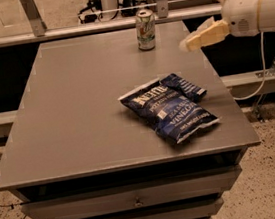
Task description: Move rxbar blueberry near blue chip bag
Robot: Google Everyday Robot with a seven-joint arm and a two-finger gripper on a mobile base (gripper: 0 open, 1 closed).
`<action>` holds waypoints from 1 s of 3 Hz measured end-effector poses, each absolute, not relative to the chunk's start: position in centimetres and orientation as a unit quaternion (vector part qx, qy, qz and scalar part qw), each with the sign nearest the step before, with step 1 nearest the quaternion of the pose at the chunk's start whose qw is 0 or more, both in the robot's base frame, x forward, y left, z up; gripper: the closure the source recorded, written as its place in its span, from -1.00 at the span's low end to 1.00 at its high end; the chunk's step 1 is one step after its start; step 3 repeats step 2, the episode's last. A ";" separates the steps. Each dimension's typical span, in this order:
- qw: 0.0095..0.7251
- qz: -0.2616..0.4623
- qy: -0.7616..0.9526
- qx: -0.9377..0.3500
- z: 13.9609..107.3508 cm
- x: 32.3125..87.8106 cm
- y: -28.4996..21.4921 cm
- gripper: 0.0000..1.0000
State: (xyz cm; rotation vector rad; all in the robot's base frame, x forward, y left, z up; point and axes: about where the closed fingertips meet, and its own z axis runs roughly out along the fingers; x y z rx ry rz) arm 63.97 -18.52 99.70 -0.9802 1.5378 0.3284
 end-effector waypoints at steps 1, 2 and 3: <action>0.647 0.121 0.612 -0.438 102.2 64.9 -20.7 -1.00; 0.655 0.111 0.601 -0.444 102.8 65.1 -20.9 -1.00; 0.655 0.111 0.601 -0.444 102.8 65.1 -20.9 -1.00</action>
Offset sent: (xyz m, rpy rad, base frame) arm 0.0085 -0.0192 0.0222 0.0079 -0.1303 0.0217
